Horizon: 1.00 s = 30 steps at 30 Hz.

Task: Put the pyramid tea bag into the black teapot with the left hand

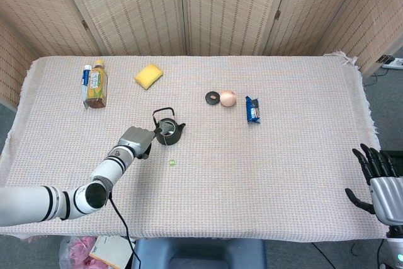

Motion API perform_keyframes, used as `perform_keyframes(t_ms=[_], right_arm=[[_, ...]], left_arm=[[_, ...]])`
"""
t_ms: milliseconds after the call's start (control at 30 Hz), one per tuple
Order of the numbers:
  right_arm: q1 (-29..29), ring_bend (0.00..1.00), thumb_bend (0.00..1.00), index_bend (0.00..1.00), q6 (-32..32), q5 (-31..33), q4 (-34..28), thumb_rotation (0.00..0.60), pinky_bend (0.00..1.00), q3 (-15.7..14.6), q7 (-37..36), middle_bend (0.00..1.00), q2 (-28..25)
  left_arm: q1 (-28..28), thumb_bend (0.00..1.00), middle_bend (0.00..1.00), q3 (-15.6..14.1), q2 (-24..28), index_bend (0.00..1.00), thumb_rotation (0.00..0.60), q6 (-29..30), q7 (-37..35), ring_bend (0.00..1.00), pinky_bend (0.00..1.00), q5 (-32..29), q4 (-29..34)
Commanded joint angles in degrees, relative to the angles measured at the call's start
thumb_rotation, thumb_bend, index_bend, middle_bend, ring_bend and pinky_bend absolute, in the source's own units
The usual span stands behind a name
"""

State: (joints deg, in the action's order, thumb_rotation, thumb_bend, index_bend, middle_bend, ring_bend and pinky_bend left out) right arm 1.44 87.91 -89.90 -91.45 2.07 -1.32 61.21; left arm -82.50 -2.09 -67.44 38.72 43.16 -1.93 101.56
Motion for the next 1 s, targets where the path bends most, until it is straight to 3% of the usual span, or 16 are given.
perform_keyframes(t_ms=[33,500,1000], right_arm=[[-0.03,0.0,0.2,0.0,0.01,0.22,0.02,0.6,0.0,0.07,0.05,0.0,-0.03],[0.16,0.0,0.2,0.0,-0.52,1.0,0.17,0.6,0.0,0.25,-0.57,0.0,-0.26],[0.47,0.0,0.2,0.0,-1.23,1.52,0.09,0.6,0.0,0.32,-0.2,0.0,-0.18]], left_arm=[[-2.26,1.0,1.0,-1.34,-2.0,0.0,0.6,-0.8,0.35,0.93,0.88,-2.11,-2.57],[-6.48,1.0,1.0,-5.14,-8.41,0.0,0.6,-1.58,0.77,0.94,0.89,-4.58,-9.48],[-6.16,1.0,1.0,-7.39,-11.56,0.0,0.6,-4.9,-2.25,0.94,0.89,-2.6,-15.12]])
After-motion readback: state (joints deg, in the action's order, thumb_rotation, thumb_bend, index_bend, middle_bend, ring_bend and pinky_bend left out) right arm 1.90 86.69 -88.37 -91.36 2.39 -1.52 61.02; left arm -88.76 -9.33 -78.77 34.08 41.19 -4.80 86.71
